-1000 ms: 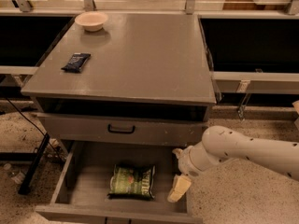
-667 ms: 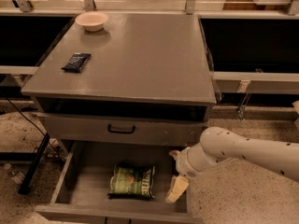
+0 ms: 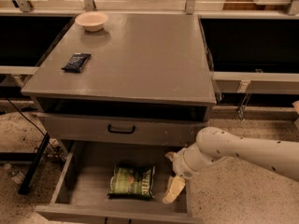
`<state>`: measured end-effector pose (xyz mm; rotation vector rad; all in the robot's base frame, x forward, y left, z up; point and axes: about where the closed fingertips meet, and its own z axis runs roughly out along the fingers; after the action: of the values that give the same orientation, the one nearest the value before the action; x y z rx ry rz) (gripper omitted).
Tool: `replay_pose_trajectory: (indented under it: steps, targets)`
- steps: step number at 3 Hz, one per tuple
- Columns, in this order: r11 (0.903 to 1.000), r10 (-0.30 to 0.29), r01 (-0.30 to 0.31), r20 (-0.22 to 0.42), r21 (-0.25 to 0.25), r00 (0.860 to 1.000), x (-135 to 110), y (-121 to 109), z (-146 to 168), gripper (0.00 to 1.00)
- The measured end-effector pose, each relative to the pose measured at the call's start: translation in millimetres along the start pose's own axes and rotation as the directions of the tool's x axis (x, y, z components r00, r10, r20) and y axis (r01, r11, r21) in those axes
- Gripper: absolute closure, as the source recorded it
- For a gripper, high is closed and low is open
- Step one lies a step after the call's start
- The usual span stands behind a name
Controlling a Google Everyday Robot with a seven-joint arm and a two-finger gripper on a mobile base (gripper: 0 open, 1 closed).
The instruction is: Pick green jalapeno chip bag from middle drawer and place on counter
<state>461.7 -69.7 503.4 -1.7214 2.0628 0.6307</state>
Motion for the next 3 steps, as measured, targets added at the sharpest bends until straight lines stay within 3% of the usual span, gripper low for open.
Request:
replay_pose_trajectory:
  steps: [1, 2, 3]
  targets:
    - [0.9982, -0.036, 0.033, 0.058, 0.049, 0.998, 0.2, 1.3, 16.1, 0.00]
    - [0.9864, -0.084, 0.076, 0.045, 0.145, 0.995, 2.8, 12.6, 29.4, 0.00]
    - [0.9756, -0.085, 0.071, 0.058, 0.208, 0.995, -0.1, -0.7, 29.3, 0.00]
